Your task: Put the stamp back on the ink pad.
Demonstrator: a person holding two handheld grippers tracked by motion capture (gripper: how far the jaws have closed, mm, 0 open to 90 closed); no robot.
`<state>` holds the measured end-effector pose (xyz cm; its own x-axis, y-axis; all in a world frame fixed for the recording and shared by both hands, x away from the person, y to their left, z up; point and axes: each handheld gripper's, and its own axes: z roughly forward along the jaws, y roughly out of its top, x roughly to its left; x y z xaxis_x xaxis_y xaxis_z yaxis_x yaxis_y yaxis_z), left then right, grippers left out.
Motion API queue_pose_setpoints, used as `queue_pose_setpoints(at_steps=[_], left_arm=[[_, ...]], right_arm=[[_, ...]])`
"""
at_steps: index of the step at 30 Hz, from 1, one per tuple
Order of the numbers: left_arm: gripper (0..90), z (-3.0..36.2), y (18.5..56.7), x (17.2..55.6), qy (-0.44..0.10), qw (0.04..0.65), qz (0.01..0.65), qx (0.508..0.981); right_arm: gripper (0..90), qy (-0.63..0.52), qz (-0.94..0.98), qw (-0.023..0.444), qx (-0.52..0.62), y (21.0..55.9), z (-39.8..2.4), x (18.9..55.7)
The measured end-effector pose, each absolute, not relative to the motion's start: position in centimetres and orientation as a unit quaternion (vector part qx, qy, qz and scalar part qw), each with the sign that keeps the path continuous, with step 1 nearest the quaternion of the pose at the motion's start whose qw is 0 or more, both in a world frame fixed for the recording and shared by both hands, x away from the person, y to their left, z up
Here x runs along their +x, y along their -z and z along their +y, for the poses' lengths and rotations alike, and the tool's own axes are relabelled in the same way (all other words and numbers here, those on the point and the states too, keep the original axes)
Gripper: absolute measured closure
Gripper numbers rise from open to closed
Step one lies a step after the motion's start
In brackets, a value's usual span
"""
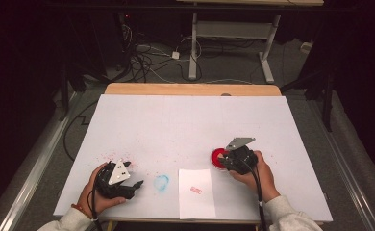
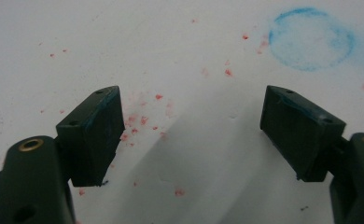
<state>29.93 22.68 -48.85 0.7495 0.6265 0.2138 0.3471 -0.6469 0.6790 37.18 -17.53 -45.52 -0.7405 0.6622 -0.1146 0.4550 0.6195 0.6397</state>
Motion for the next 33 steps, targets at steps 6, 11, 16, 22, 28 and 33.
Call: queue_pose_setpoints(at_steps=[6,11,16,22,28,33], left_arm=[[20.8,22.70,48.87,29.94,-0.220,0.316,0.276,0.881],[20.8,22.69,48.87,29.93,-0.220,0.316,0.276,0.881],[20.8,22.70,48.88,29.93,-0.220,0.315,0.277,0.881],[20.7,22.69,48.87,29.93,-0.220,0.315,0.277,0.881],[20.8,22.72,48.85,29.91,-0.221,0.315,0.276,0.881],[20.7,22.74,48.84,29.92,-0.222,0.315,0.276,0.881]], right_arm=[[75.0,-0.300,0.883,0.172,0.319,45.59,-17.57,37.22],[70.6,-0.301,0.882,0.173,0.318,45.58,-17.60,37.23],[64.5,-0.310,0.879,0.173,0.319,45.26,-17.74,37.11],[67.6,-0.313,0.878,0.168,0.322,45.24,-17.95,37.14],[64.4,-0.327,0.873,0.162,0.324,45.22,-18.21,37.18],[60.7,-0.340,0.868,0.158,0.326,45.16,-18.33,37.21]])
